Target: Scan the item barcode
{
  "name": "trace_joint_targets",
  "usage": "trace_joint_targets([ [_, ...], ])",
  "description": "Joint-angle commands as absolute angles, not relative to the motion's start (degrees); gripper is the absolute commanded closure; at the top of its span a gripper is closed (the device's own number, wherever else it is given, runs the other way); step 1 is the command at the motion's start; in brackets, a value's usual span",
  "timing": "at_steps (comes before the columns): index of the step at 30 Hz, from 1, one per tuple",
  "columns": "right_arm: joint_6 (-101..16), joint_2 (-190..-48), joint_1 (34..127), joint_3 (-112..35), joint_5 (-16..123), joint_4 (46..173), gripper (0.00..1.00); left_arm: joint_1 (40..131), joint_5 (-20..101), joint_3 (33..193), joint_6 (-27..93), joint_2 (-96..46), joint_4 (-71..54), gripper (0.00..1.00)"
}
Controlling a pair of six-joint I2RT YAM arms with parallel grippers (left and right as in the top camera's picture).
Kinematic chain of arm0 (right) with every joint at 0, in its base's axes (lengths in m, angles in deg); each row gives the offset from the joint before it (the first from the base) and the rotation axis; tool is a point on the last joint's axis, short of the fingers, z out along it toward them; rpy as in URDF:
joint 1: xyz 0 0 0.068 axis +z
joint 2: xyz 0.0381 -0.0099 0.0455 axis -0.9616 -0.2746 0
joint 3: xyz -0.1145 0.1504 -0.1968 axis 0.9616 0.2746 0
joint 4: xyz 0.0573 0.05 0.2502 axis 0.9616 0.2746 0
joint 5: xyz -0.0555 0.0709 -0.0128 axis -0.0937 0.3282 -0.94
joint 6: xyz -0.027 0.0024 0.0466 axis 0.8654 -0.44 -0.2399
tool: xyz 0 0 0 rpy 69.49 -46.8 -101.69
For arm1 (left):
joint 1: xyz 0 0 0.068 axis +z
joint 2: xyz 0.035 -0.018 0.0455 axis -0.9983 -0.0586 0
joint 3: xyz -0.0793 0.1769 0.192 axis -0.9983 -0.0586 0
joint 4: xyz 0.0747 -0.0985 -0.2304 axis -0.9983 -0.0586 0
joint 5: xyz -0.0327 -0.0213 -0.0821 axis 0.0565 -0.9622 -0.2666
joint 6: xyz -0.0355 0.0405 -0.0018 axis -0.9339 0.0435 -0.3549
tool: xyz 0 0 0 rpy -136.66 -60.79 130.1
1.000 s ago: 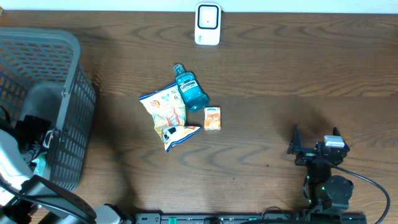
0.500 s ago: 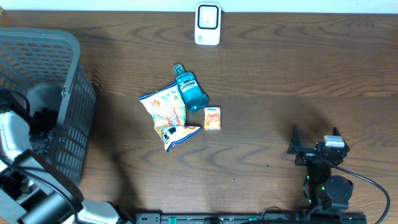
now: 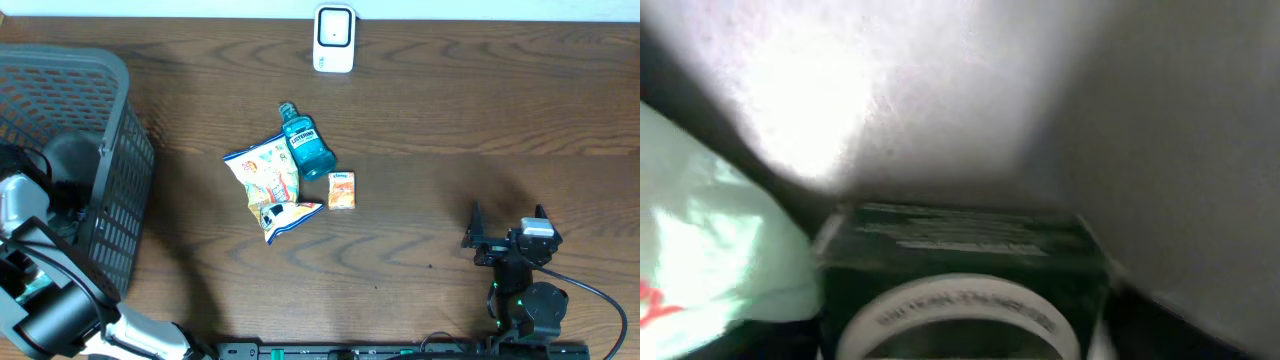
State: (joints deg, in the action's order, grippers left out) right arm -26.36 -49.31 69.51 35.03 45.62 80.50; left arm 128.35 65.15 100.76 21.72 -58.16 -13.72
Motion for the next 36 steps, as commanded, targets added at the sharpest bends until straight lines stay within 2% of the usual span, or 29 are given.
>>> trace_joint_targets([
  [1, -25.92, -49.31, 69.22, 35.10, 45.75, 80.74, 0.01, 128.33, 64.60, 100.80, 21.04, -61.15, -13.39, 0.40],
  [6, -25.92, -49.31, 69.22, 35.10, 45.75, 80.74, 0.01, 128.33, 64.53, 100.82, 21.02, -61.13, -13.45, 0.44],
  [17, -25.92, -49.31, 69.22, 35.10, 45.75, 80.74, 0.01, 128.33, 59.77, 106.64, 20.49, -54.62, -17.72, 0.45],
  [31, -25.92, -49.31, 69.22, 35.10, 45.75, 80.74, 0.01, 128.26, 54.09, 109.83, 14.70, -21.63, -18.11, 0.46],
  [36, -25.92, -49.31, 69.22, 35.10, 45.72, 80.74, 0.01, 125.88, 48.01, 109.83, 12.30, -11.36, -18.11, 0.46],
])
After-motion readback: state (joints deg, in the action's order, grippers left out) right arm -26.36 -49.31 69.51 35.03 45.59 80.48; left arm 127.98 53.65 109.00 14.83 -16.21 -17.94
